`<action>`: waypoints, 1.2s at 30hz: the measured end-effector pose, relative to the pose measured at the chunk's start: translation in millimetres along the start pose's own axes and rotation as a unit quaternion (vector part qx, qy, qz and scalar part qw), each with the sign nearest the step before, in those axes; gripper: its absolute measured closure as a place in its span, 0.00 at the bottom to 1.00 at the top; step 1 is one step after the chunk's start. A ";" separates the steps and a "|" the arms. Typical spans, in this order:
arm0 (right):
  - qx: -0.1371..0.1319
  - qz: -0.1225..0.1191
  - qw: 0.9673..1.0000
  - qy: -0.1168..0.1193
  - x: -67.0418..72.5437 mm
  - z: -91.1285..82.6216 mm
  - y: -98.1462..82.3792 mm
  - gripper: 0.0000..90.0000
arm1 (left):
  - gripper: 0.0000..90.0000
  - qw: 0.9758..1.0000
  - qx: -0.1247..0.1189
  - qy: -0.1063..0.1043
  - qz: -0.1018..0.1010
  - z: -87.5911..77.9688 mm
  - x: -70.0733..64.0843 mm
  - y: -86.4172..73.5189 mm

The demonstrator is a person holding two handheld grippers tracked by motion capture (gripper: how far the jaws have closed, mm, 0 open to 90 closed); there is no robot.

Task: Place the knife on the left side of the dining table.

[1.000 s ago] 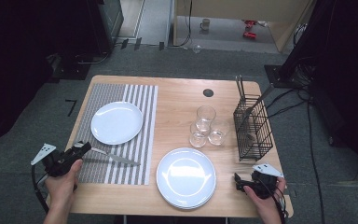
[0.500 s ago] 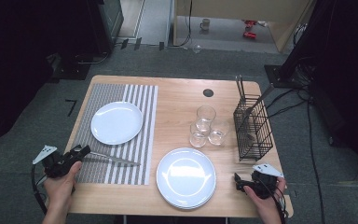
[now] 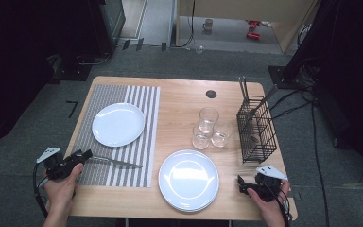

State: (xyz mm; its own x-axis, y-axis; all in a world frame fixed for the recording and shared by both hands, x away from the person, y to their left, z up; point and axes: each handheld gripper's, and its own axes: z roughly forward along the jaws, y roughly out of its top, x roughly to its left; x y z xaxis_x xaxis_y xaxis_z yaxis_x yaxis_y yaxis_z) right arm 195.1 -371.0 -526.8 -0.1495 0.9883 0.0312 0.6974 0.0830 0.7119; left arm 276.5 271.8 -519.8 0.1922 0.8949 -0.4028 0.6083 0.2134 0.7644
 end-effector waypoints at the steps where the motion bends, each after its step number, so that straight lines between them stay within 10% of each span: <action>1: 0.000 0.000 1.000 0.000 0.0 0.0 0.0 0.01 | 0.52 1.000 0.000 0.000 0.000 0.0 0.0 0.0; 18: 0.000 0.000 1.000 -0.001 0.1 -0.1 0.0 0.01 | 0.46 0.996 0.014 0.077 0.042 4.5 -11.3 0.4; 24: 0.000 0.000 1.000 -0.001 0.0 0.0 0.0 0.01 | 0.46 0.986 0.023 0.124 0.113 16.4 -33.9 0.2; 27: 0.000 0.000 1.000 -0.001 0.1 0.0 0.0 0.01 | 0.46 0.984 0.022 0.122 0.124 20.1 -40.2 1.3; 36: 0.000 0.000 1.000 -0.001 0.1 0.0 0.0 0.01 | 0.45 0.968 0.054 0.142 0.199 39.2 -61.4 -2.3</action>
State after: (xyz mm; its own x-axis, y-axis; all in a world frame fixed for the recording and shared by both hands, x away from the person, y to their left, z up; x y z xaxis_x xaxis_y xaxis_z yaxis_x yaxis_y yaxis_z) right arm 195.1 -370.9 -526.8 -0.1485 0.9885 0.0301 0.6972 0.0831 0.7120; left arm 293.4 200.9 -516.6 0.2174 0.9729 0.0782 0.6094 -0.1979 0.7678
